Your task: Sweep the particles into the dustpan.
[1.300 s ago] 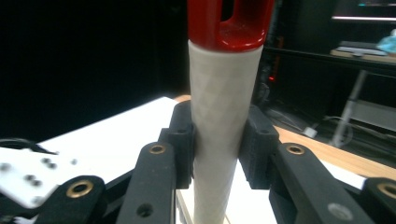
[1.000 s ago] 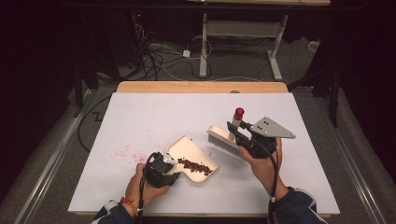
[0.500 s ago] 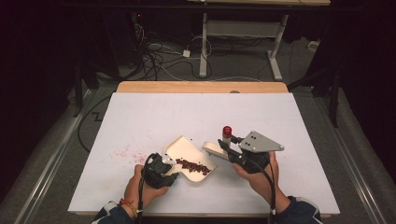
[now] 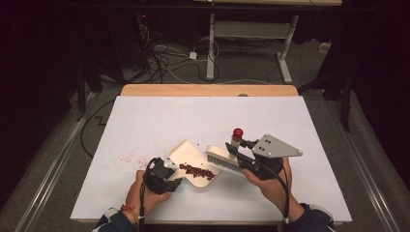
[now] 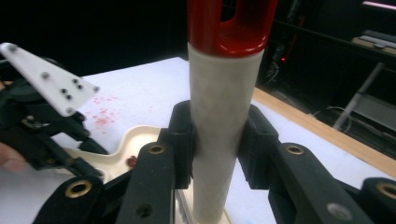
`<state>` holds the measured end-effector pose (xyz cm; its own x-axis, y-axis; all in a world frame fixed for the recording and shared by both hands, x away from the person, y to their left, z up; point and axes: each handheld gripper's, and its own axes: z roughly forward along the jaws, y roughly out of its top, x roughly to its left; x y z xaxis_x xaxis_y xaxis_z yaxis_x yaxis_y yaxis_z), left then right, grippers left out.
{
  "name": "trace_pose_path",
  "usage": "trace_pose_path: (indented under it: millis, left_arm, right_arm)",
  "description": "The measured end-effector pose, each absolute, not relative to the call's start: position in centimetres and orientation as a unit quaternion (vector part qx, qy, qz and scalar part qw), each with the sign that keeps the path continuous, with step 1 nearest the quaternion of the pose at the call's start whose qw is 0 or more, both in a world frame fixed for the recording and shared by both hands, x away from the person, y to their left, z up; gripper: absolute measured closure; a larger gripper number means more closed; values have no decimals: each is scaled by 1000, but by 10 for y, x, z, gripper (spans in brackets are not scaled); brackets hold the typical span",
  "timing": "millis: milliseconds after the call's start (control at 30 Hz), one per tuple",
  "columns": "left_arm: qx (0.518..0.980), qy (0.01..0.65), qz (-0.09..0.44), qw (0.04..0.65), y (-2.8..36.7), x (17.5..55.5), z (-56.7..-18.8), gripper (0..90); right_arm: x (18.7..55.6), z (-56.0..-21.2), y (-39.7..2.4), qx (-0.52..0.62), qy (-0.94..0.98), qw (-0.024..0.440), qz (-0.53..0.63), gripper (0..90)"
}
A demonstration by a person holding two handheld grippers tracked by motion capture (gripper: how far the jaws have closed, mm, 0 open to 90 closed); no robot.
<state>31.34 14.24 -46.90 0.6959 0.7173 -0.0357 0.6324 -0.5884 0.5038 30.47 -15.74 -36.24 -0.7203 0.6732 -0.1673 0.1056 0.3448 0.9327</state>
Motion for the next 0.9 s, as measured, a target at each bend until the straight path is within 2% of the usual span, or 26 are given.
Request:
trace_pose_path:
  millis: [233,400,667,900]
  left_arm:
    - [881,396,81,246,155,318,-469,638]
    - [879,401,84,243,160,321,-470,638]
    - [877,406,85,241,162,325,-470,638]
    - [873,415,86,242,167,329,-471,638]
  right_arm:
    - [328,-361,-166,264,749,310,522,698]
    - [349,-358,-163,275,737,315,531,698]
    - [394,-379,-118,279,755,312,506,698]
    - [393,-386,-97,267,767,305,497,699]
